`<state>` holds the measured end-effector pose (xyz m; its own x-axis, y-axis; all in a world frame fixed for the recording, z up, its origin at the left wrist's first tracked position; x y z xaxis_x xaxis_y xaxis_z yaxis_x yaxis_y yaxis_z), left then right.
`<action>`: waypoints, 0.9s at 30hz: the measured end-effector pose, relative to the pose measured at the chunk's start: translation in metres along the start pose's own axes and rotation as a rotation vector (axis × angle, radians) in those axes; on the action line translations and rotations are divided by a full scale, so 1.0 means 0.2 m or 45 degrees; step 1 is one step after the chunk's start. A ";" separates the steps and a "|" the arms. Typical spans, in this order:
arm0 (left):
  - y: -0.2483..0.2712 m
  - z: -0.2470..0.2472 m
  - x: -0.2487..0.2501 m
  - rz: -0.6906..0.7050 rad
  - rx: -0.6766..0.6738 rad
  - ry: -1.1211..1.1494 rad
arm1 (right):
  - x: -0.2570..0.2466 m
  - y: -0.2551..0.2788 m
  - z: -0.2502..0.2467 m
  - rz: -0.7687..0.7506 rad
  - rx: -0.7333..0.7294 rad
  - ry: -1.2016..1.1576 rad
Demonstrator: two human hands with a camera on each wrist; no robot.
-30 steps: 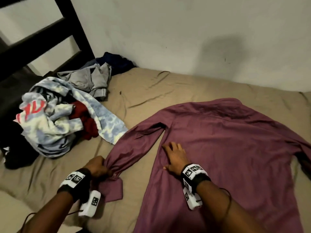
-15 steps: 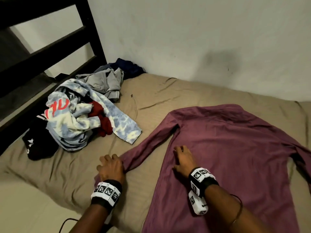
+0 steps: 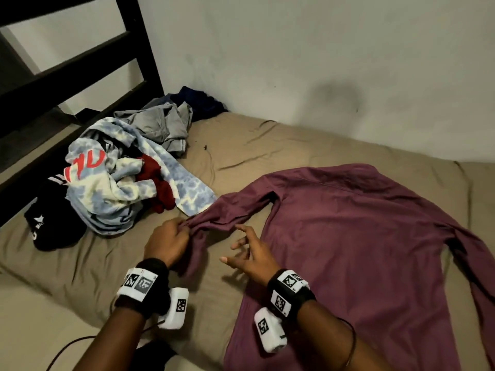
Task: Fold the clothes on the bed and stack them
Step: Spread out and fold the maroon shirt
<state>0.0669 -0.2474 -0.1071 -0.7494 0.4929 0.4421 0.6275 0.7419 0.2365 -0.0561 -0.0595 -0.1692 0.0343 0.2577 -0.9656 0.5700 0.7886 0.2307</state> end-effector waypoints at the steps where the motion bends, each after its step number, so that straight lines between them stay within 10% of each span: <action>1: 0.06 -0.05 0.15 0.123 0.032 0.059 | -0.04 0.03 0.01 0.012 0.005 -0.268; 6: 0.71 -0.10 1.10 0.892 -0.336 0.482 | -0.16 0.52 -0.45 -0.020 0.215 -1.458; 9: 0.80 0.07 1.02 0.595 -0.229 0.769 | 0.00 0.87 -0.85 0.102 0.325 -1.674; 14: 0.85 0.70 0.22 -0.169 -0.255 -0.230 | 0.47 1.14 -1.21 0.447 0.834 -1.317; 19: 0.97 0.93 -0.01 -0.132 -0.238 -0.447 | 0.80 1.12 -1.41 0.692 1.127 -0.723; 27: 0.95 0.83 0.14 -0.023 -0.164 0.055 | -0.18 0.78 -1.51 0.248 0.791 -0.941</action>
<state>0.1303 -0.0168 -0.1934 -0.7527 0.4581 0.4728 0.6381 0.6845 0.3526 -0.2164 0.2222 -0.0634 0.5573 -0.2291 -0.7981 0.8228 0.2811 0.4939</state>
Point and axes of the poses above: each hand's wrist, its own y-axis away from the middle knuckle, its own z-axis out of the palm, x = y × z, the point moved 8 cm from there along -y, towards the middle knuckle, and after that the axes turned 7 degrees about -y, right-handed, at the moved point
